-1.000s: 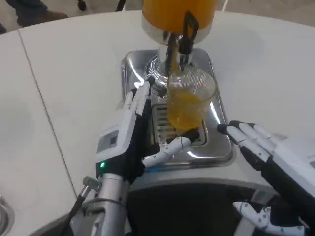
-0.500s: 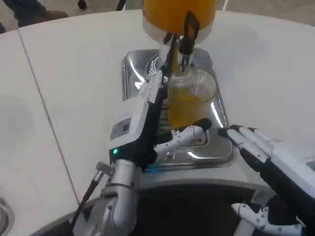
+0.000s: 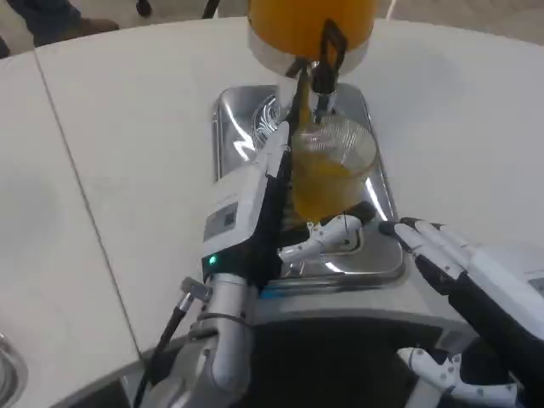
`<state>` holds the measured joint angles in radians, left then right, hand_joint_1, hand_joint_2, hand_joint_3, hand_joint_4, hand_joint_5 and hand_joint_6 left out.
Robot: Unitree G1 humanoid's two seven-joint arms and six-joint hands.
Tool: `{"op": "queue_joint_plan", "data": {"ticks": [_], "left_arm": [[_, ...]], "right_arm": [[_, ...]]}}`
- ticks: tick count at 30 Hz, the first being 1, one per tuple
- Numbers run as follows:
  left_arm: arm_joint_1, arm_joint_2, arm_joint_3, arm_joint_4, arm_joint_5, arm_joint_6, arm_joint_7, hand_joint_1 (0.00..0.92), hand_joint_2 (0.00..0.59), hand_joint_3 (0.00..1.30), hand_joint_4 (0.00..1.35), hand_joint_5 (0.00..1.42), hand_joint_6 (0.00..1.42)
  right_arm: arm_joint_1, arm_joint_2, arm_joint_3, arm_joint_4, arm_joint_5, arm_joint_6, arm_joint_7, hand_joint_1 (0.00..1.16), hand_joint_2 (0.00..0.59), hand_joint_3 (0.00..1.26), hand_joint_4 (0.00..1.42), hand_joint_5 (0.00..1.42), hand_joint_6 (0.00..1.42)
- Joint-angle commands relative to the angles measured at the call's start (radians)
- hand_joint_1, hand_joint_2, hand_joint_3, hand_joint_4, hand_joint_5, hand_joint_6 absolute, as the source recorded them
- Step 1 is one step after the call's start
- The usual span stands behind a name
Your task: Grasp the cup under the faucet to collect the drink, then remove the cup.
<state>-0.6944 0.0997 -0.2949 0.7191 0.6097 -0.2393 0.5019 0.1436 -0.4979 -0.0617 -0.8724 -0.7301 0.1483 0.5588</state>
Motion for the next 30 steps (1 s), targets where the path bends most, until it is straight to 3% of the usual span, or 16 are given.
{"op": "queue_joint_plan", "data": {"ticks": [1, 17, 30], "left_arm": [[-0.043, -0.021, -0.005, 0.049, -0.018, -0.017, 0.011, 0.215, 0.058, 0.0, 0.0, 0.11, 0.13], [-0.08, -0.05, -0.035, 0.107, -0.016, -0.017, 0.042, 0.243, 0.058, 0.0, 0.0, 0.18, 0.2], [-0.068, -0.041, -0.052, 0.069, 0.011, 0.028, 0.104, 0.246, 0.058, 0.0, 0.0, 0.21, 0.22]], "right_arm": [[-0.002, 0.004, 0.015, 0.007, -0.01, 0.011, 0.012, 0.46, 0.484, 0.03, 0.0, 0.01, 0.11], [-0.075, 0.001, 0.03, 0.061, 0.011, 0.071, 0.025, 0.45, 0.472, 0.03, 0.0, 0.01, 0.13], [-0.116, 0.002, 0.062, 0.089, 0.026, 0.101, 0.034, 0.44, 0.474, 0.03, 0.0, 0.02, 0.13]]}}
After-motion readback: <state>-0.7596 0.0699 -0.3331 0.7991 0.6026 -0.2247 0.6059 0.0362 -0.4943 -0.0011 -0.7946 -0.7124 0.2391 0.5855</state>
